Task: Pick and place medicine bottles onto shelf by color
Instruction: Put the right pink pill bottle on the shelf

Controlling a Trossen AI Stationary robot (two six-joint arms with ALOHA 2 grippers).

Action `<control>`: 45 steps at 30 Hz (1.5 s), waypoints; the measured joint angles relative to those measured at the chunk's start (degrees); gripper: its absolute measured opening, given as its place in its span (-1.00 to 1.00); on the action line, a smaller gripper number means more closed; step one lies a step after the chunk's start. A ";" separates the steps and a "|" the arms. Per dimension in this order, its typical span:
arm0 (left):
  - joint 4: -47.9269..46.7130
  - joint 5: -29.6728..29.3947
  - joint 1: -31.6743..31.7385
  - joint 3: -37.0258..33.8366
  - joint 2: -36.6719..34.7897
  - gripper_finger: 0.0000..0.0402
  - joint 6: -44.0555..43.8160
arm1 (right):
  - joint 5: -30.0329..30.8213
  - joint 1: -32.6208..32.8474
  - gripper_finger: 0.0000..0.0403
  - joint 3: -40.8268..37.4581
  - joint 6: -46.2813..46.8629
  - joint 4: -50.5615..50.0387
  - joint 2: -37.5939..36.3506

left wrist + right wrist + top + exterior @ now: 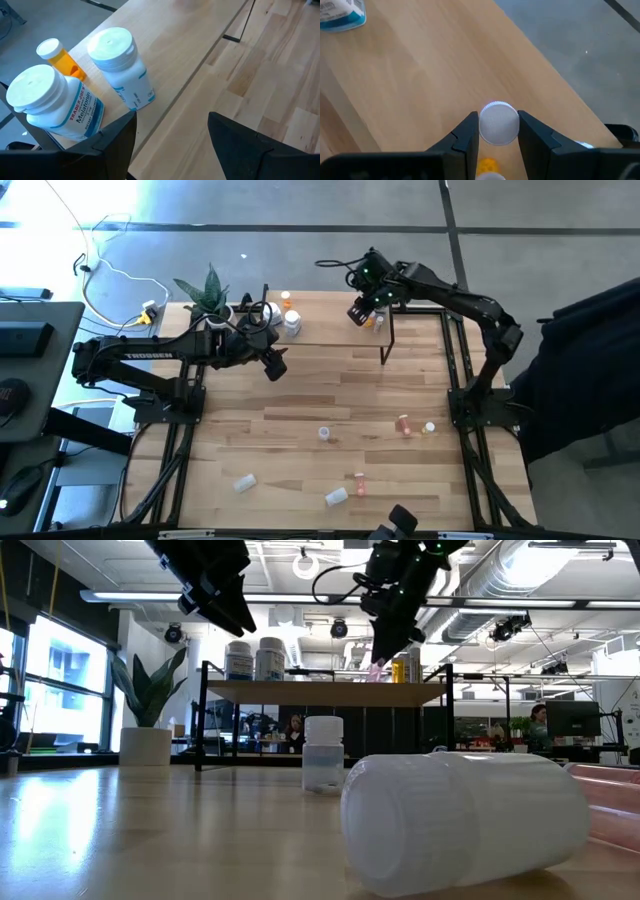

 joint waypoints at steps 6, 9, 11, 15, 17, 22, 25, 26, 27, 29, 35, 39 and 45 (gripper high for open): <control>0.00 0.01 0.00 0.00 0.00 0.18 0.04 | -0.07 0.60 -0.51 0.00 0.00 -0.82 0.50; 0.00 -0.01 0.00 0.00 0.00 0.18 0.12 | -0.02 0.75 -0.51 0.00 -0.02 -1.06 0.50; -0.02 0.01 0.00 0.00 0.00 0.18 0.12 | -0.02 0.74 -0.51 0.00 -0.02 -1.07 0.50; -0.02 0.01 0.00 0.00 0.00 0.18 0.13 | -0.03 0.76 -0.51 0.00 -0.02 -1.13 0.50; -0.02 0.03 0.00 0.00 0.00 0.18 0.15 | -0.04 0.76 -0.50 0.00 -0.02 -1.25 0.50; -0.02 0.02 0.00 0.00 0.00 0.18 0.17 | -0.04 0.76 -0.40 0.00 -0.04 -1.28 0.50; -0.02 0.03 0.00 0.00 0.00 0.18 0.17 | 0.55 0.76 -0.33 0.00 -0.04 -1.28 0.50; -0.02 0.03 0.00 0.00 0.00 0.18 0.17 | 1.14 0.76 -0.30 0.00 -0.04 -1.28 0.50; -0.02 0.03 0.00 0.00 0.00 0.18 0.20 | 1.77 0.76 -0.28 0.00 -0.03 -1.28 0.50; -0.02 0.05 0.00 0.00 0.00 0.18 0.20 | 2.10 0.76 -0.25 0.00 -0.01 -1.28 0.50; -0.02 0.08 0.00 0.00 0.00 0.18 0.55 | 2.25 0.76 -0.22 0.00 0.05 -1.05 0.48; -0.03 0.13 0.00 0.00 0.00 0.18 0.66 | 2.25 0.76 -0.22 0.00 0.13 -0.87 0.48; -0.04 0.13 0.00 0.00 0.00 0.18 0.66 | 1.99 0.76 -0.21 0.00 1.33 -0.87 0.48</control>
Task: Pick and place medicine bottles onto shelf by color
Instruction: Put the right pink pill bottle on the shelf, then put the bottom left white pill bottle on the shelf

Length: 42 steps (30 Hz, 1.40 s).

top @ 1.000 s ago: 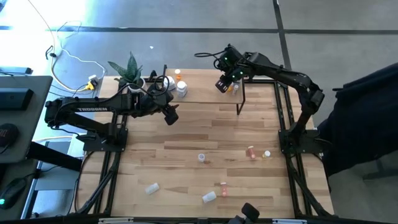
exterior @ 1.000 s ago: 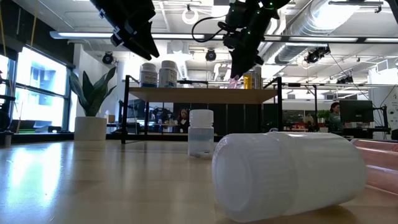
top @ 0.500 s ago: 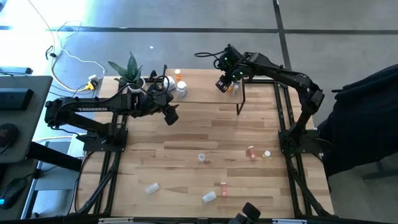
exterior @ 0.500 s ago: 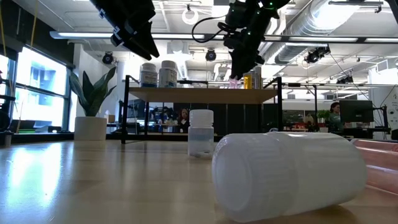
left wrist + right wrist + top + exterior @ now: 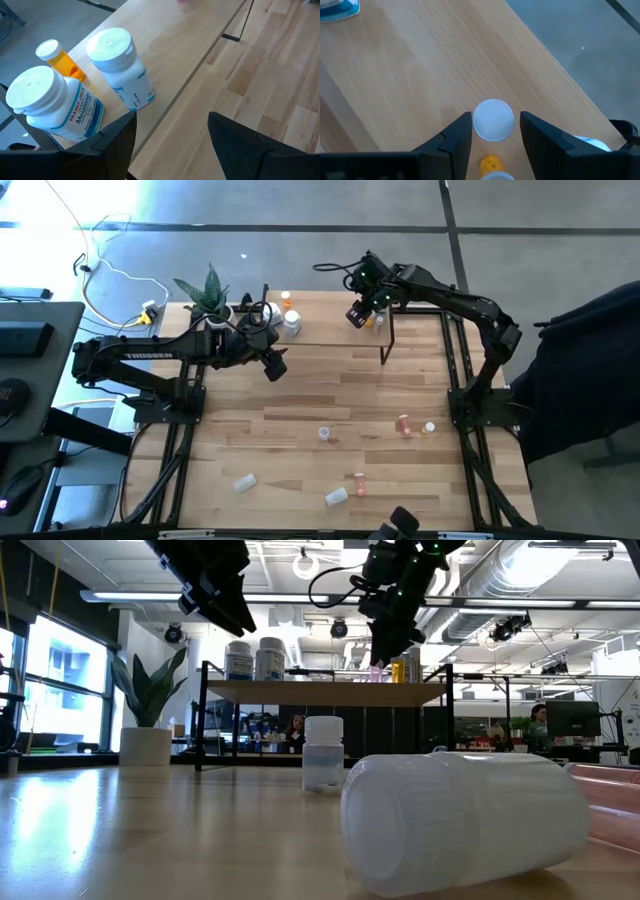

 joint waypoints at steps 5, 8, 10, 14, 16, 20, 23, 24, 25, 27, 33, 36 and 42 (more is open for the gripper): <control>0.00 0.25 -0.25 0.00 0.00 0.18 0.00 | -0.04 0.00 -0.21 0.00 1.71 0.00 -0.07; -0.51 1.64 -0.77 0.00 -0.02 0.18 -0.55 | -0.09 0.00 -0.21 0.00 1.93 0.00 -0.13; -1.81 2.67 -1.35 0.00 -0.02 0.18 -1.70 | -0.13 0.00 -0.21 -0.02 2.65 -0.01 -0.51; -5.32 3.47 -3.24 0.00 -0.02 0.18 -4.12 | -0.11 0.00 -0.21 1.94 3.70 -1.20 -0.98; -7.31 3.48 -4.46 0.00 -0.02 0.18 -5.71 | -0.11 0.00 -0.21 3.56 3.83 -2.20 -1.02; -12.27 3.48 -8.17 0.00 -0.02 0.18 -10.48 | -0.13 0.36 -0.21 6.24 4.80 -3.32 -1.03; -16.38 3.49 -12.20 0.00 -0.02 0.18 -14.37 | -0.06 0.91 -0.21 8.43 5.33 -5.00 -1.03; -17.64 3.56 -13.76 0.00 -0.02 0.18 -15.52 | 0.04 1.22 -0.21 8.89 5.47 -5.60 -1.05; -18.94 3.86 -15.23 0.00 -0.02 0.18 -16.76 | 0.11 1.55 -0.21 9.24 6.19 -6.14 -1.05; -20.91 5.19 -18.36 0.00 -0.02 0.18 -19.59 | 0.11 2.17 -0.21 9.98 7.04 -6.89 -1.05; -23.19 9.42 -28.13 0.00 -0.02 0.18 -30.04 | 0.31 4.64 -0.21 10.43 9.26 -7.56 -1.01; -23.19 11.02 -33.27 0.00 0.17 0.18 -35.92 | 0.28 6.47 -0.21 10.43 10.17 -7.58 -1.01; -23.16 11.09 -43.14 0.00 2.51 0.18 -47.15 | 1.17 9.16 -0.21 10.43 11.94 -8.29 -1.01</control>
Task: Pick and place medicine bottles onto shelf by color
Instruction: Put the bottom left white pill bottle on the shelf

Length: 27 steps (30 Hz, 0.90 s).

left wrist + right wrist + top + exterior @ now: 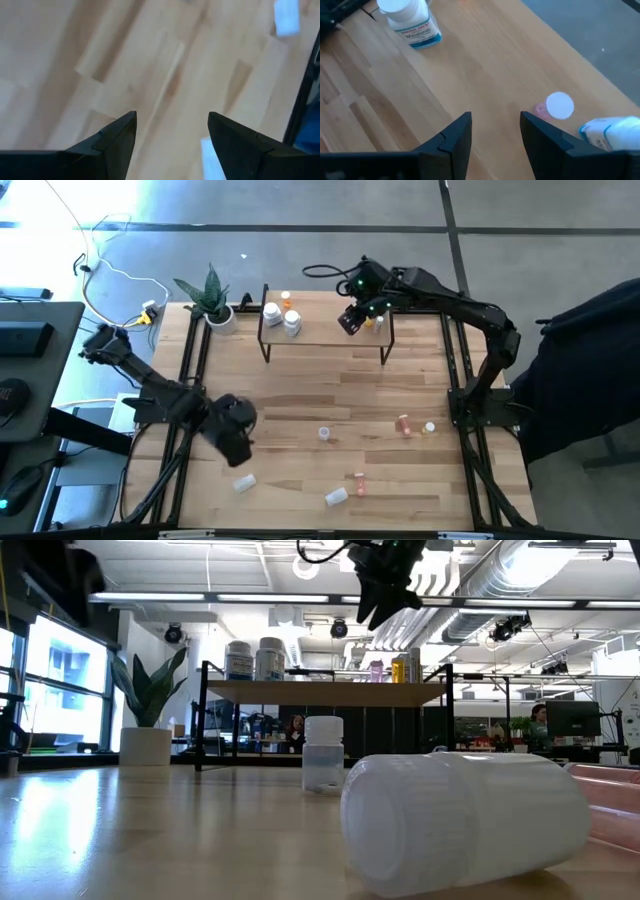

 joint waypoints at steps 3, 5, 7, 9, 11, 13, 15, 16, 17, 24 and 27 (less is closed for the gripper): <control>0.78 -0.04 -3.85 0.00 2.29 0.18 -3.88 | 0.20 1.15 -0.21 0.00 1.22 -0.79 0.00; 1.72 -0.04 -5.99 0.00 3.99 0.18 -5.48 | 0.15 1.93 -0.21 0.00 1.81 -1.47 0.00; 2.89 -0.06 -7.52 0.00 5.90 0.18 -6.85 | 0.12 2.56 -0.21 0.00 2.22 -2.40 0.00; 4.65 0.16 -8.82 0.00 7.68 0.18 -7.42 | 0.12 3.18 -0.21 0.00 2.25 -3.00 0.02; 6.97 1.23 -9.81 0.00 9.62 0.18 -7.44 | 0.13 3.82 -0.21 0.00 2.40 -3.49 0.02; 8.90 2.25 -10.68 0.00 11.81 0.18 -7.31 | 0.15 4.41 -0.21 0.00 2.40 -4.00 0.02; 11.07 3.32 -11.40 0.00 13.99 0.18 -7.07 | 0.12 5.00 -0.21 0.00 2.76 -4.39 0.02; 11.82 3.83 -11.64 0.00 15.15 0.18 -7.10 | 0.10 5.26 -0.21 0.00 3.36 -4.60 0.02; 12.23 4.34 -11.91 0.00 16.13 0.18 -7.28 | 0.10 5.52 -0.21 0.00 3.52 -4.73 0.02; 14.84 5.96 -12.33 0.00 21.43 0.18 -8.63 | 1.96 7.32 -0.21 0.00 3.69 -5.68 0.04; 14.95 7.60 -12.12 -0.02 23.19 0.18 -8.82 | 2.13 7.96 -0.21 0.00 3.72 -5.84 0.04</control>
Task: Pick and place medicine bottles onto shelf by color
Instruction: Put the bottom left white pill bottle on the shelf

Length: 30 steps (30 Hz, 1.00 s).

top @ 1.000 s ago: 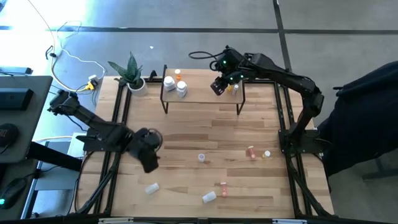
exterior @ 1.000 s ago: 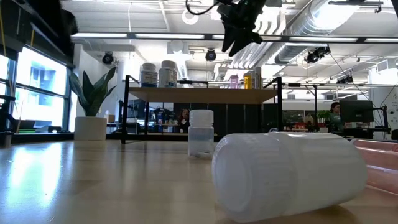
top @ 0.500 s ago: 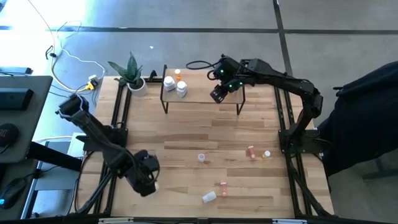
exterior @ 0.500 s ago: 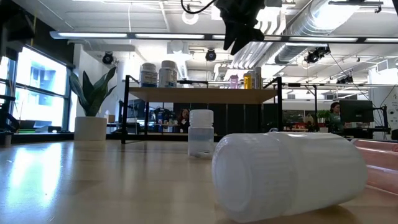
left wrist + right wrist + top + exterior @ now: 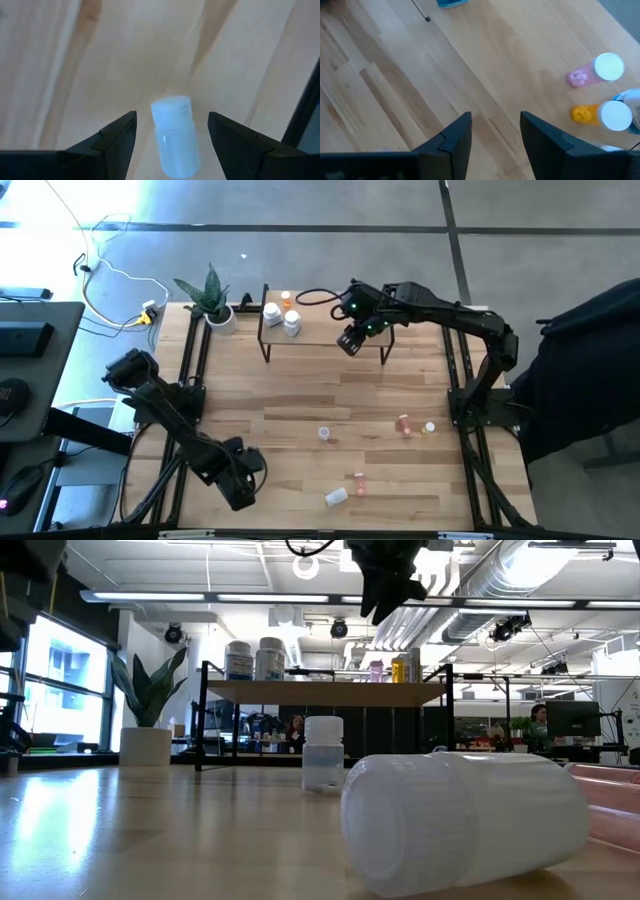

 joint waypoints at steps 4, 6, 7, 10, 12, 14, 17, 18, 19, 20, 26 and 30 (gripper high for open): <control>0.67 2.75 0.07 0.00 2.57 0.18 0.85 | 0.00 0.87 -0.21 0.00 0.02 -0.64 0.00; 0.67 2.81 -0.01 0.00 3.62 0.18 0.91 | 0.00 1.27 -0.21 0.00 0.23 -0.64 0.00; 1.20 2.81 -0.01 0.00 4.18 0.18 0.93 | 0.00 1.41 -0.21 0.00 0.63 -0.64 0.00; 1.45 2.88 -0.01 0.00 5.39 0.18 0.90 | 0.04 1.71 -0.21 0.00 1.11 -0.66 0.02; 1.71 3.83 0.07 0.00 6.11 0.18 0.90 | 0.07 1.72 -0.21 0.00 1.11 -0.72 0.02; 1.63 4.97 0.07 0.00 6.53 0.16 1.38 | 0.14 1.72 -0.21 0.00 1.11 -0.75 0.02; 2.00 5.42 0.05 0.07 6.95 0.08 2.36 | 0.15 1.72 -0.21 0.00 1.11 -0.86 0.02; 1.98 5.44 0.05 0.04 6.95 0.03 2.49 | 0.15 1.72 -0.21 0.00 1.09 -0.90 0.02; 1.98 5.45 0.05 0.04 6.95 -0.02 2.53 | 0.14 1.74 -0.21 0.00 1.09 -0.92 0.02; 1.91 5.41 0.05 0.03 6.94 -0.07 2.55 | 0.13 1.75 -0.21 0.00 1.09 -0.96 0.02; 3.27 5.41 0.29 0.00 6.65 -0.35 3.91 | 0.13 1.75 -0.21 0.00 1.07 -1.06 0.02; 6.18 5.36 1.22 -0.02 6.65 -0.32 6.01 | -1.28 1.75 -0.21 0.00 1.09 -1.06 0.02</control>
